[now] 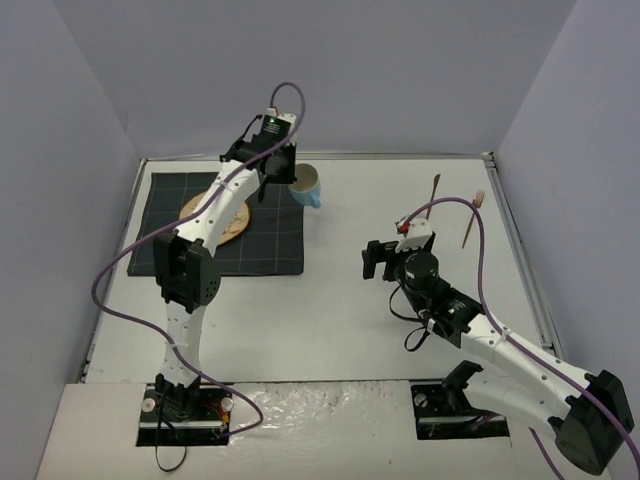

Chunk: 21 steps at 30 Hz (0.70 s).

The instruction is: Set the dinner table for one person

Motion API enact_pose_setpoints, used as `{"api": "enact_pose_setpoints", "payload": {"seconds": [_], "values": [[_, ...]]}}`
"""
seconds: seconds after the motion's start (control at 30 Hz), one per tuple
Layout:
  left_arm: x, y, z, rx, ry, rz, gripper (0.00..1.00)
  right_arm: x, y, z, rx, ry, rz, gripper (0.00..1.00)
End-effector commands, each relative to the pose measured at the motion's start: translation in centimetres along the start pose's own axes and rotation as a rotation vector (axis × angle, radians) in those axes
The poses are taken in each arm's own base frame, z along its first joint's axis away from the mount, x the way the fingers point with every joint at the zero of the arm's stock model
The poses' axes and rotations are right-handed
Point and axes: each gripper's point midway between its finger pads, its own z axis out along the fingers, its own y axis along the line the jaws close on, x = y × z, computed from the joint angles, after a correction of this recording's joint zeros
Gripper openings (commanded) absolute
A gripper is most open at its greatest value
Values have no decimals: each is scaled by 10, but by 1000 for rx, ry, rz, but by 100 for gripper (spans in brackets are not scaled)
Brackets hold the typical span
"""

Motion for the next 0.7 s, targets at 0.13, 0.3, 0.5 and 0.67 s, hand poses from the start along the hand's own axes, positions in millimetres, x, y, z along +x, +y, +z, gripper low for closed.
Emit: {"api": "enact_pose_setpoints", "payload": {"seconds": [0.13,0.3,0.5,0.67], "values": [[-74,49,7,-81,-201,-161,0,-34,4,3,1,-72,30,100],[-88,58,29,-78,-255,-175,0,-34,4,0,-7,-60,26,100],[-92,60,52,-64,-284,-193,0,-29,5,-4,-23,-48,43,100],[-89,62,59,-73,-280,-199,0,-23,3,-7,-19,-35,54,100]]}}
